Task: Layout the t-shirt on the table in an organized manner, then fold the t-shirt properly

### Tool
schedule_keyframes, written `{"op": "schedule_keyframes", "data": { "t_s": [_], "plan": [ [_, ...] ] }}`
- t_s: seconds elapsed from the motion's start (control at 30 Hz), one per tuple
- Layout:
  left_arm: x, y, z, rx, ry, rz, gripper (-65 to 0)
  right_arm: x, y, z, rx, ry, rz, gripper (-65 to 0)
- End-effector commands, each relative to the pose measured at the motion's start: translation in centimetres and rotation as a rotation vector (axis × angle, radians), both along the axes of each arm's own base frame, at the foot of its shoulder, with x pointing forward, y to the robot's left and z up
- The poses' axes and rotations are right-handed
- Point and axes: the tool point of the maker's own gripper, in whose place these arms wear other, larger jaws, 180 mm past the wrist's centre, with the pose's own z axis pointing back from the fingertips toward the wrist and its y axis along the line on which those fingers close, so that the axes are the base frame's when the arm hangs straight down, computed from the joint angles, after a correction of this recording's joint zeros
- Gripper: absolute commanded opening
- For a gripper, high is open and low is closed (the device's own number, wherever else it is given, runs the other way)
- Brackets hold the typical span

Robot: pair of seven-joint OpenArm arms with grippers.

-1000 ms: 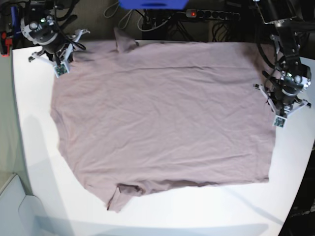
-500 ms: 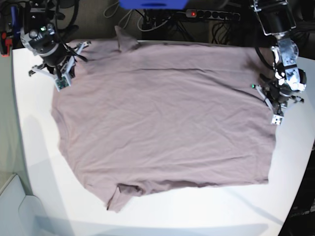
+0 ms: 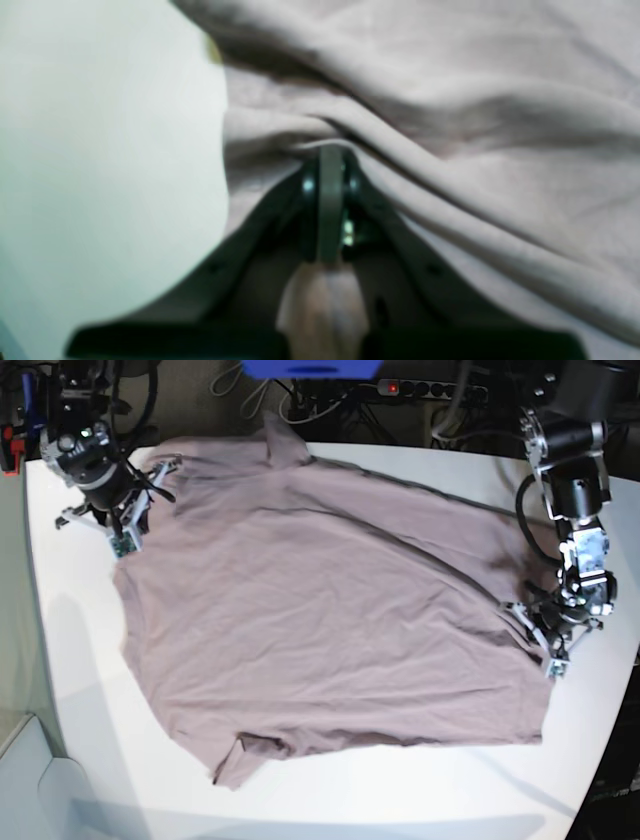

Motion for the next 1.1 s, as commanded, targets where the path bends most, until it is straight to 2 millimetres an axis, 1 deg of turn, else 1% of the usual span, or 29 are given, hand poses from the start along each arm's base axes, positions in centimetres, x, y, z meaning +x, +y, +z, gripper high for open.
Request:
{"op": "schedule_keyframes", "data": {
  "t_s": [0.0, 0.03, 0.07, 0.1, 0.17, 0.23, 0.3, 0.33, 0.4, 0.43, 0.47, 0.5, 0.53, 0.6, 0.63, 0.7, 0.73, 0.8, 0.83, 0.87, 0.97, 1.07],
  "plan": [
    [-1.2, 0.0, -1.1, 0.017, 0.078, -0.017, -64.7, 2.0, 0.0, 1.9, 0.0, -0.082, 0.014, -65.0],
    [-1.2, 0.1, -1.0, 0.02, 0.076, -0.016, -64.7, 3.3, -0.1, 2.7, 0.0, -0.117, 0.013, -65.0],
    [-1.0, 0.1, -0.6, 0.026, 0.067, -0.019, -64.7, 4.5, -0.2, 3.2, 0.004, -0.14, 0.01, -65.0],
    [-0.8, 0.3, -0.1, 0.038, 0.061, -0.02, -64.7, 6.0, -0.3, 4.0, 0.007, -0.172, 0.007, -65.0],
    [-1.8, 1.3, 0.3, 0.077, 0.088, -0.015, -64.7, 8.9, -0.3, 4.4, 0.019, -0.195, 0.029, -65.0],
    [-2.2, 1.7, 1.5, 0.122, 0.078, -0.024, -64.7, 11.7, -0.2, 4.3, 0.047, -0.197, 0.047, -65.0],
    [-2.5, 1.8, 2.6, 0.159, 0.061, -0.035, -64.7, 14.5, 0.2, 4.0, 0.076, -0.183, 0.069, -65.0],
    [-2.7, 1.8, 3.1, 0.175, 0.055, -0.039, -64.7, 15.7, -0.1, 3.9, 0.081, -0.174, 0.076, -65.0],
    [-3.2, 2.1, 4.3, 0.2, 0.037, -0.027, -64.7, 18.2, 0.6, 3.7, 0.113, -0.155, 0.098, -65.0],
    [-3.5, 2.5, 5.3, 0.214, 0.021, -0.011, -64.7, 19.1, 0.7, 3.2, 0.126, -0.136, 0.104, -65.0],
    [-3.9, 2.9, 6.0, 0.226, 0.012, 0.004, -64.7, 20.3, 0.6, 3.2, 0.136, -0.128, 0.104, -65.0],
    [-4.0, 2.8, 6.6, 0.23, 0.0, 0.014, -64.7, 21.5, 0.7, 3.2, 0.158, -0.124, 0.105, -65.0],
    [-4.1, 2.8, 7.3, 0.236, -0.016, 0.026, -64.7, 22.6, 1.0, 3.1, 0.184, -0.123, 0.109, -65.0],
    [-4.5, 3.2, 8.6, 0.255, -0.032, 0.046, -64.7, 24.2, 1.7, 2.8, 0.234, -0.118, 0.114, -65.0],
    [-5.0, 3.4, 8.9, 0.263, -0.031, 0.055, -64.7, 24.9, 1.7, 2.8, 0.254, -0.121, 0.11, -65.0],
    [-6.1, 3.9, 9.7, 0.289, -0.027, 0.075, -64.7, 25.9, 1.1, 2.5, 0.291, -0.124, 0.092, -65.0],
    [-6.7, 3.8, 9.9, 0.293, -0.029, 0.083, -64.7, 26.2, 1.2, 2.0, 0.32, -0.12, 0.084, -65.0],
    [-7.6, 3.7, 10.3, 0.298, -0.038, 0.098, -64.7, 27.2, 1.5, 2.1, 0.373, -0.137, 0.072, -65.0],
    [-8.1, 3.8, 10.4, 0.302, -0.038, 0.104, -64.7, 27.4, 1.8, 1.7, 0.398, -0.133, 0.066, -65.0],
    [-8.8, 3.7, 10.4, 0.307, -0.034, 0.102, -64.7, 27.5, 1.3, 1.4, 0.411, -0.128, 0.053, -65.0],
    [-10.4, 3.2, 10.0, 0.308, -0.012, 0.063, -64.7, 27.3, 0.9, 0.1, 0.442, -0.121, 0.007, -65.0],
    [-12.3, 3.1, 8.9, 0.294, 0.028, 0.043, -64.7, 27.3, -0.5, -1.2, 0.438, -0.153, -0.094, -65.0]
  ]
}}
